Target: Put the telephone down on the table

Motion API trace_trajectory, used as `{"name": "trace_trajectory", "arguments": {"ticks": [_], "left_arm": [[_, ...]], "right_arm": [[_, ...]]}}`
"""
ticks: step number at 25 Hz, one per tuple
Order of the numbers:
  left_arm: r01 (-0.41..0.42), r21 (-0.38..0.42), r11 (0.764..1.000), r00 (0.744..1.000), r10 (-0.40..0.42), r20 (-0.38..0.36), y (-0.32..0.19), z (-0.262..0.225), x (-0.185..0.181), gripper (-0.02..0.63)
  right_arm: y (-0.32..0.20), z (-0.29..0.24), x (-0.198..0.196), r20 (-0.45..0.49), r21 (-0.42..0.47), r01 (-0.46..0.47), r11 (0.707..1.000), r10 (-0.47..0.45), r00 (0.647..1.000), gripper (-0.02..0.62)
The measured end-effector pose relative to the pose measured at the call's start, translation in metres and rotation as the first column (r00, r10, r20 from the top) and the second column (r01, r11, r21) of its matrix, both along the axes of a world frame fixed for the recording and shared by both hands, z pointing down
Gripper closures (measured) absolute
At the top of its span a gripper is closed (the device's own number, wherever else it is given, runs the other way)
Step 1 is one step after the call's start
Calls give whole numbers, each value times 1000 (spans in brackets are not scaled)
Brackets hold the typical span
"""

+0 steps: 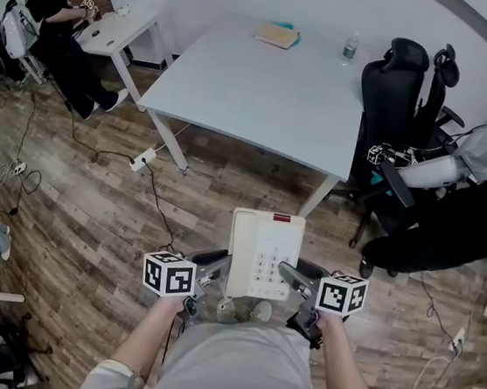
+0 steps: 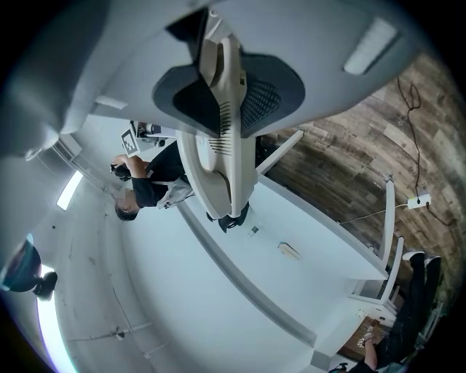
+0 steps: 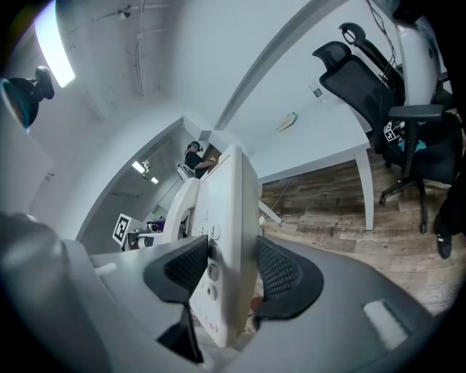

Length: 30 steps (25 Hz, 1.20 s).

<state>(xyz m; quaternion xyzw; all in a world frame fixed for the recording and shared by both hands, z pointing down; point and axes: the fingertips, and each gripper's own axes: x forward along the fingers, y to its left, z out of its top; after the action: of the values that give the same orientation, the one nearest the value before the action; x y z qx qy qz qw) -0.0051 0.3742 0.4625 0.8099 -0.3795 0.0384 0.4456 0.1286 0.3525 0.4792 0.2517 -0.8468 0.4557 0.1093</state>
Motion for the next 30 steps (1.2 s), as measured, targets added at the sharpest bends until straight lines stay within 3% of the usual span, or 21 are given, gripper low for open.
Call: {"name": "trace_trajectory", "arguments": {"ticks": [30], "left_arm": [[-52,7,999,999,52,-17,10,3,-72,502]], "right_arm": [[13,0,-72,-20,18,-43,999,43,999,380]]}}
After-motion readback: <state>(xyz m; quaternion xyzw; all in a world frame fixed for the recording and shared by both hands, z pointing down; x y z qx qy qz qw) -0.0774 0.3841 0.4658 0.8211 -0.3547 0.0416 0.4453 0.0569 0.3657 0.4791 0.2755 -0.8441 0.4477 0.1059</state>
